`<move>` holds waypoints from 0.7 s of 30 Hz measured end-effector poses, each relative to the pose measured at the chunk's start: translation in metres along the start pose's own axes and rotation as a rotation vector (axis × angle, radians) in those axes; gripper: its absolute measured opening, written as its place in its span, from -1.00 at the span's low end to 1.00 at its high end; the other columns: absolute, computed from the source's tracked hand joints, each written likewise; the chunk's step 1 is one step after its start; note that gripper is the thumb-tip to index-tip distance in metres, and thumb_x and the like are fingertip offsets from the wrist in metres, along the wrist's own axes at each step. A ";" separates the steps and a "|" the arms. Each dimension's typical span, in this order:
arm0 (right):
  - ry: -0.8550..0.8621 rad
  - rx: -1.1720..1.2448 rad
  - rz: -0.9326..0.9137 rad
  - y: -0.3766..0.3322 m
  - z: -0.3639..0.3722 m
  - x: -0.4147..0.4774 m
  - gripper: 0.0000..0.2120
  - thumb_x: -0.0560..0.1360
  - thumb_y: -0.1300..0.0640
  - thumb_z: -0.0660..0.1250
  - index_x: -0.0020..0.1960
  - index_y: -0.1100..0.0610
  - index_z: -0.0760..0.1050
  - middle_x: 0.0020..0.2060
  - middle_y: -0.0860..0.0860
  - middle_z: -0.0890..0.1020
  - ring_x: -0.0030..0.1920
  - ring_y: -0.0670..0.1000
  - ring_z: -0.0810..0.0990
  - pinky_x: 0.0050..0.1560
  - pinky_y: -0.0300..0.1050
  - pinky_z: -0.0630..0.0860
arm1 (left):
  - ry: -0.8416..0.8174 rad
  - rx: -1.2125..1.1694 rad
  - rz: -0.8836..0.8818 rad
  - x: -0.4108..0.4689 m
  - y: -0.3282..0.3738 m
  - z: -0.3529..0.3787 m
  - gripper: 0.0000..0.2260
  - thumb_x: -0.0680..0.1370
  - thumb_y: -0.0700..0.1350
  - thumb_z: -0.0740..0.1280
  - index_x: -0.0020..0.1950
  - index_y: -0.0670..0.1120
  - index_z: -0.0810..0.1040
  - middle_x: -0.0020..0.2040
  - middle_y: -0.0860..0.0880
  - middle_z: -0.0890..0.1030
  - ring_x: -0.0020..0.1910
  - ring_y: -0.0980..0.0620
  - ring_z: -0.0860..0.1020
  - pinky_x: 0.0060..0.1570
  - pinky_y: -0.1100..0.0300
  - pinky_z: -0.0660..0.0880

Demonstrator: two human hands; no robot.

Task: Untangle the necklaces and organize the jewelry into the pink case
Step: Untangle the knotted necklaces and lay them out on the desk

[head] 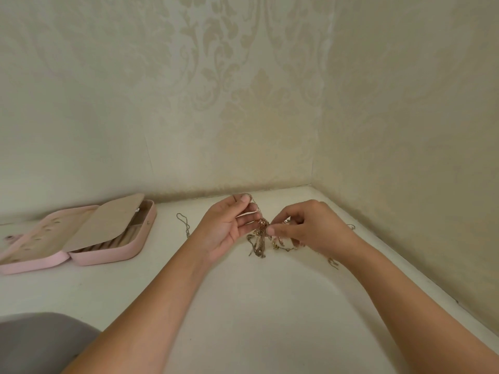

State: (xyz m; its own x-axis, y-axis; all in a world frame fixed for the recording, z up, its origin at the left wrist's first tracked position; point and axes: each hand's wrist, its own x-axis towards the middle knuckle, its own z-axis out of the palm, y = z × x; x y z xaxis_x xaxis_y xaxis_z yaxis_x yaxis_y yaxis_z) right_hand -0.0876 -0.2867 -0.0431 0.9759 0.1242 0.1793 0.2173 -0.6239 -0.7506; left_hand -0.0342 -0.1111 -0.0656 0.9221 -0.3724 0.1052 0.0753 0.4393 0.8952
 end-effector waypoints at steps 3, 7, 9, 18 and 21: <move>-0.019 0.059 0.007 -0.003 0.007 -0.002 -0.86 0.36 -0.09 0.51 -0.19 -0.04 0.66 -0.41 -0.09 0.55 -0.52 -0.12 0.39 -0.40 -0.27 0.39 | -0.011 0.041 -0.009 -0.002 0.001 0.002 -0.89 0.60 -0.20 0.22 -0.10 -0.16 0.50 -0.29 -0.03 0.60 -0.33 0.06 0.63 -0.30 0.25 0.59; 0.048 0.091 -0.001 0.000 0.015 -0.001 -0.91 0.40 0.00 0.50 -0.18 0.01 0.68 -0.49 -0.13 0.53 -0.51 -0.17 0.39 -0.43 -0.40 0.29 | -0.006 0.054 -0.013 -0.004 0.001 0.001 -0.87 0.60 -0.20 0.23 -0.12 -0.17 0.51 -0.27 -0.05 0.61 -0.26 0.02 0.66 -0.28 0.24 0.61; 0.071 0.142 0.001 0.001 0.016 0.001 -0.96 0.39 0.07 0.51 -0.18 0.01 0.67 -0.38 -0.06 0.65 -0.39 -0.17 0.51 -0.33 -0.38 0.37 | 0.008 0.064 -0.014 -0.004 0.001 0.002 -0.87 0.60 -0.20 0.24 -0.13 -0.17 0.51 -0.27 -0.05 0.63 -0.24 -0.01 0.68 -0.28 0.24 0.60; 0.044 0.281 0.091 0.003 0.010 0.002 -0.89 0.49 0.17 0.41 -0.02 0.16 0.67 -0.26 -0.03 0.67 -0.27 -0.23 0.56 -0.30 -0.51 0.38 | 0.009 0.293 0.023 -0.004 -0.005 -0.003 -0.83 0.60 -0.20 0.28 0.17 -0.15 0.56 0.00 -0.12 0.69 0.01 -0.07 0.67 -0.03 0.20 0.60; 0.025 0.301 0.129 0.004 0.009 0.003 -0.89 0.51 0.18 0.39 -0.01 0.18 0.63 -0.10 0.19 0.67 -0.12 0.00 0.61 -0.16 -0.34 0.47 | -0.043 0.440 0.020 -0.006 -0.007 -0.002 -0.79 0.59 -0.22 0.30 0.21 -0.12 0.55 0.04 -0.09 0.69 0.00 -0.01 0.66 -0.05 0.23 0.58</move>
State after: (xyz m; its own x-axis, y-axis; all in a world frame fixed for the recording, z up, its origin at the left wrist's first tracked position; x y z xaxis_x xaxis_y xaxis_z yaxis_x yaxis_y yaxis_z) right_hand -0.0840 -0.2815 -0.0511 0.9959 0.0376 0.0828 0.0908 -0.3771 -0.9217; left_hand -0.0399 -0.1099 -0.0738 0.9043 -0.4054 0.1338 -0.1195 0.0604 0.9910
